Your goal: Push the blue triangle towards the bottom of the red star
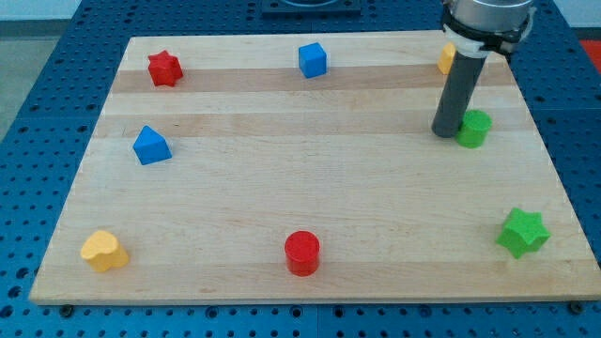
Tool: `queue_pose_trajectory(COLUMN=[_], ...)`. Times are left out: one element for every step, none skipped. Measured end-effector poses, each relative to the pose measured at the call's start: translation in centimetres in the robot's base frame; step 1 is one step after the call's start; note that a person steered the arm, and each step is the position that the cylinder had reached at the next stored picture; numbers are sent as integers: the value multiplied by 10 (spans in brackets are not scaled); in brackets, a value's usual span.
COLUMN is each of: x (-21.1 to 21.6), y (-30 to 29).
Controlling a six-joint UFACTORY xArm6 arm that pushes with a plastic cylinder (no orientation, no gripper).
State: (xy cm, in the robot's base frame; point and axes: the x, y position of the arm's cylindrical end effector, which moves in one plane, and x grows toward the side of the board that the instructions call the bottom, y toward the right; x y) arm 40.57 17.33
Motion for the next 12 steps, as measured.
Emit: queue_pose_trajectory(x=[0, 0, 0, 0, 5, 23, 42, 55, 56, 69, 69, 48], y=[1, 5, -1, -72, -148, -220, -286, -318, -321, -359, -366, -372])
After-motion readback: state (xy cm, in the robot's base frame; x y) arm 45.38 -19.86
